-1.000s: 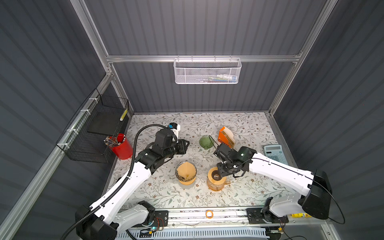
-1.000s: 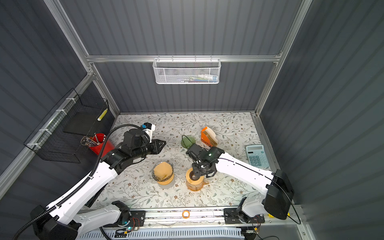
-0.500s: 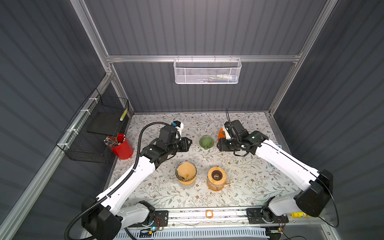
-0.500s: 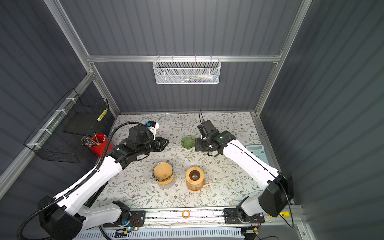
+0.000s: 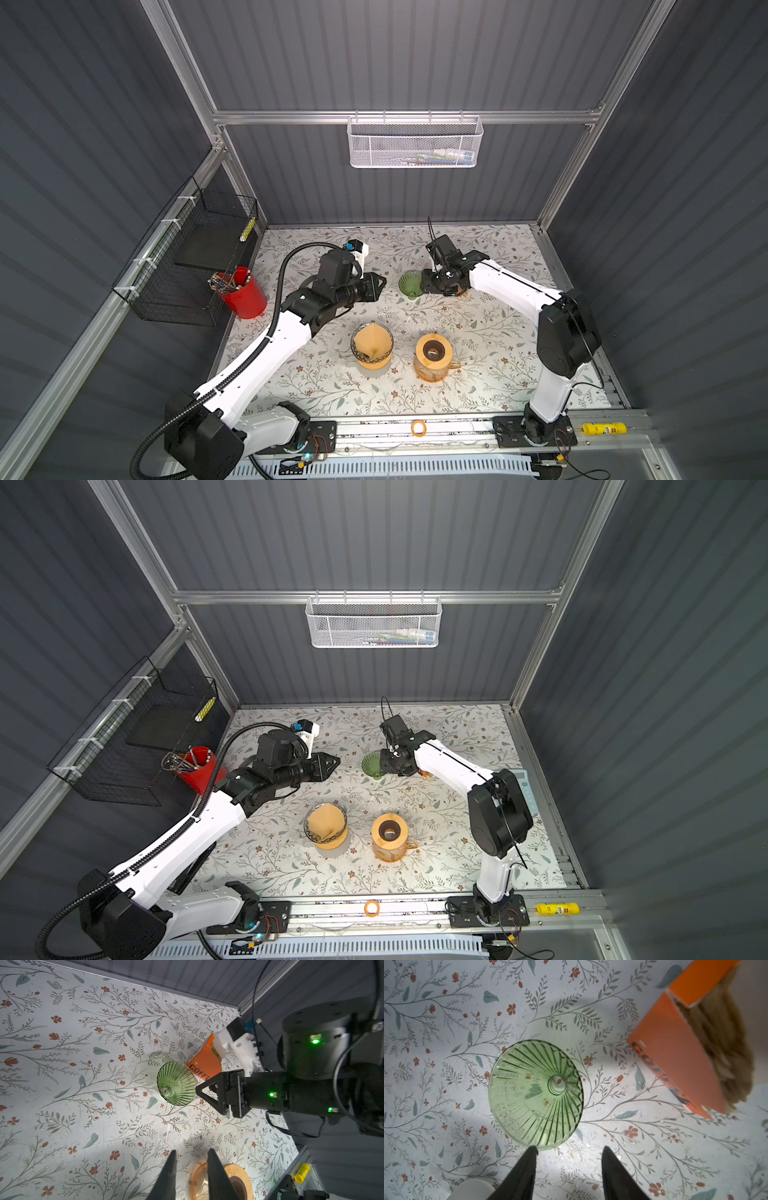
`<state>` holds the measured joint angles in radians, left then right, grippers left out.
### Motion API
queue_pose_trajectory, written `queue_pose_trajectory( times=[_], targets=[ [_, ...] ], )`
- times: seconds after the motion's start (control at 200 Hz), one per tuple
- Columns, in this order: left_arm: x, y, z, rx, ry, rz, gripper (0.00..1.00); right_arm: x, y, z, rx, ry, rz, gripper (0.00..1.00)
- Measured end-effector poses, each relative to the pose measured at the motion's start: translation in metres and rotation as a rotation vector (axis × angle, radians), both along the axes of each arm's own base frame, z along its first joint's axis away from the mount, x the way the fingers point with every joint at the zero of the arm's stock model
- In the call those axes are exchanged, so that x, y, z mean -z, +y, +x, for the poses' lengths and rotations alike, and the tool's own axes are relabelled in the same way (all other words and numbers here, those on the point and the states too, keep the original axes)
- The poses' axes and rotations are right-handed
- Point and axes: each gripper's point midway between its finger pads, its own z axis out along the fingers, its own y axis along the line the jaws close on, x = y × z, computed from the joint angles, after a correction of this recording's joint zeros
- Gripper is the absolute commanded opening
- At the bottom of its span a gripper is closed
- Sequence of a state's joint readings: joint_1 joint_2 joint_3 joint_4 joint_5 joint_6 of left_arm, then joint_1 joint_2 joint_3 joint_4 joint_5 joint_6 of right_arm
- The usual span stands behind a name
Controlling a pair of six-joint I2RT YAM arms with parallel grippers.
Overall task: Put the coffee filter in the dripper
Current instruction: 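Raise the right gripper and move it to the green ribbed dripper, then grasp the green ribbed dripper by its rim with the right gripper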
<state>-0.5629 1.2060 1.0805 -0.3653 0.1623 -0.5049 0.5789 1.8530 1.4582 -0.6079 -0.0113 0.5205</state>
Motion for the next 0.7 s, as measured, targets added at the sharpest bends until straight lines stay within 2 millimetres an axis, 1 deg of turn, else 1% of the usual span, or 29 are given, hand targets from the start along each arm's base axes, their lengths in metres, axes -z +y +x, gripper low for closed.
queue_pose_trajectory(
  times=[0.075,0.18,0.32,0.45,0.605,0.7],
  targets=[
    [-0.003,0.001,-0.001,-0.002,-0.006,-0.004,0.28,0.009,0.001,0.004,0.002,0.010,-0.009,0.51],
    [-0.006,0.002,-0.001,-0.002,-0.014,-0.009,0.28,0.016,0.002,0.011,0.009,0.013,-0.016,0.50],
    [-0.006,0.002,-0.002,-0.002,-0.014,-0.009,0.28,0.019,0.002,0.018,0.017,0.009,-0.013,0.48],
    [-0.006,0.002,-0.002,-0.002,-0.013,-0.009,0.28,0.024,0.002,0.021,0.023,0.014,-0.014,0.46],
    [-0.004,0.003,-0.003,-0.003,-0.004,-0.002,0.28,0.031,0.002,0.023,0.025,0.023,-0.018,0.40],
    [-0.003,0.003,-0.003,-0.005,-0.002,0.001,0.28,0.031,0.003,0.024,0.025,0.024,-0.013,0.37]
  ],
)
